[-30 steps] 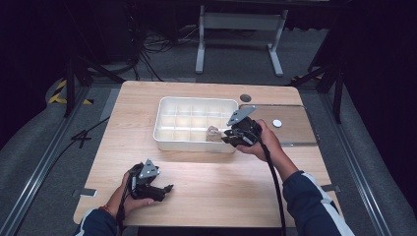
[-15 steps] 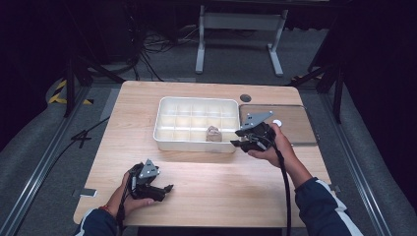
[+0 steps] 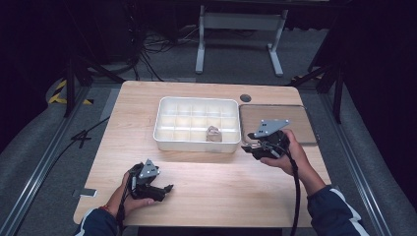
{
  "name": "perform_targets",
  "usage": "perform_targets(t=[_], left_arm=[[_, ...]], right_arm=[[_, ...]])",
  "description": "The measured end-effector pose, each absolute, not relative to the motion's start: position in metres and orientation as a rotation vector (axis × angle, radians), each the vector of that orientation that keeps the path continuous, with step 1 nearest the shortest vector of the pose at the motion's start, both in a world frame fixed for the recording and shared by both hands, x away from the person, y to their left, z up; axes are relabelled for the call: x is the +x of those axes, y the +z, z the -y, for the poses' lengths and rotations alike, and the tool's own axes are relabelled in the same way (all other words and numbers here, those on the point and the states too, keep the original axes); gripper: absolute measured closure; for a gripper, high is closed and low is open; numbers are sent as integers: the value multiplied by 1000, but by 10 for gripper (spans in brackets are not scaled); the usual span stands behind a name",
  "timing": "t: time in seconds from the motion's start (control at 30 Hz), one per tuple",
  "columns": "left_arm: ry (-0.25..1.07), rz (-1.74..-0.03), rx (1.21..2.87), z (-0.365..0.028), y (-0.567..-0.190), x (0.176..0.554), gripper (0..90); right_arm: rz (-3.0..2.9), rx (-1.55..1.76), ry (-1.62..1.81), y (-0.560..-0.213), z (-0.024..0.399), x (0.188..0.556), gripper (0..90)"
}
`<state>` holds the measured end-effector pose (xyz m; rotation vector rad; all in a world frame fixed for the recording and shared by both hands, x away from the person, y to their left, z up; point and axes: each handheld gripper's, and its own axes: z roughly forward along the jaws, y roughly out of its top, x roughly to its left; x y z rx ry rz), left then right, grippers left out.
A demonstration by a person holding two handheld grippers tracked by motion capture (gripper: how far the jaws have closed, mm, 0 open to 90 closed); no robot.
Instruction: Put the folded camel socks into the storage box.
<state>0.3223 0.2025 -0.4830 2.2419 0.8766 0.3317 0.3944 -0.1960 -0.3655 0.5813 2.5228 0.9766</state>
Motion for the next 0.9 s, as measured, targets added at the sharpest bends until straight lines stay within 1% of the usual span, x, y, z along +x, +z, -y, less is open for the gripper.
perform_targets(t=[0.2, 0.6, 0.9], left_arm=[[332, -879, 2242, -202, -483, 322, 143], [346, -872, 2249, -203, -483, 323, 143], [332, -879, 2243, -202, -483, 322, 142]], right_arm=[[-2528, 557, 944, -370, 205, 383, 469], [-2515, 576, 897, -389, 224, 365, 436], [-2512, 567, 889, -402, 241, 352, 420]])
